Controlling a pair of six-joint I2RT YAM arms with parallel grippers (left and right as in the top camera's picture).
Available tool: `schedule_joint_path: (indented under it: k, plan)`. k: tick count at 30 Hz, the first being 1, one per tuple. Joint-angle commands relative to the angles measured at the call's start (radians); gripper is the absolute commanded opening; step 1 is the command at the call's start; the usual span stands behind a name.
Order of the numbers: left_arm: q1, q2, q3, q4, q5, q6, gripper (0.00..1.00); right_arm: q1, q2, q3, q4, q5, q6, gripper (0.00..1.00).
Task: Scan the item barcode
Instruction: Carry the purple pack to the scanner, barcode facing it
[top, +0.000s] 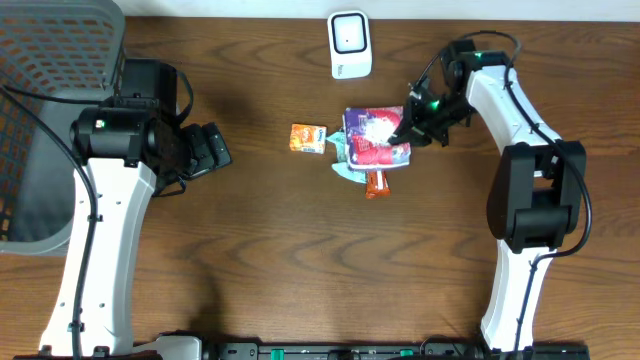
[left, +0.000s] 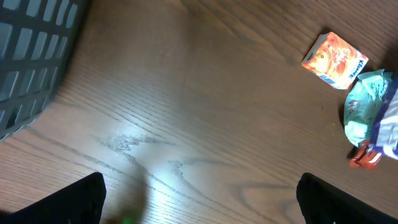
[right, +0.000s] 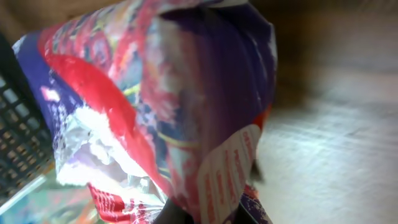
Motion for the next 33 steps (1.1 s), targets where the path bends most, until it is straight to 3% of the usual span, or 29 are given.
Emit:
schedule_joint_path:
  k: [1, 12, 22, 33]
  plan:
    - [0.002, 0.006, -0.003, -0.003, -0.010, -0.009, 0.98, 0.002, 0.006, 0.049, 0.016, 0.061, 0.004, 0.01]
    - [0.002, 0.006, -0.003, -0.003, -0.010, -0.009, 0.98, -0.011, 0.006, 0.094, 0.029, -0.221, 0.033, 0.01]
    - [0.002, 0.006, -0.003, -0.003, -0.010, -0.009, 0.98, 0.018, -0.006, 0.094, -0.005, -0.229, -0.104, 0.01]
    - [0.003, 0.006, -0.003, -0.003, -0.010, -0.009, 0.98, 0.029, -0.172, 0.095, 0.099, -0.107, -0.076, 0.01]
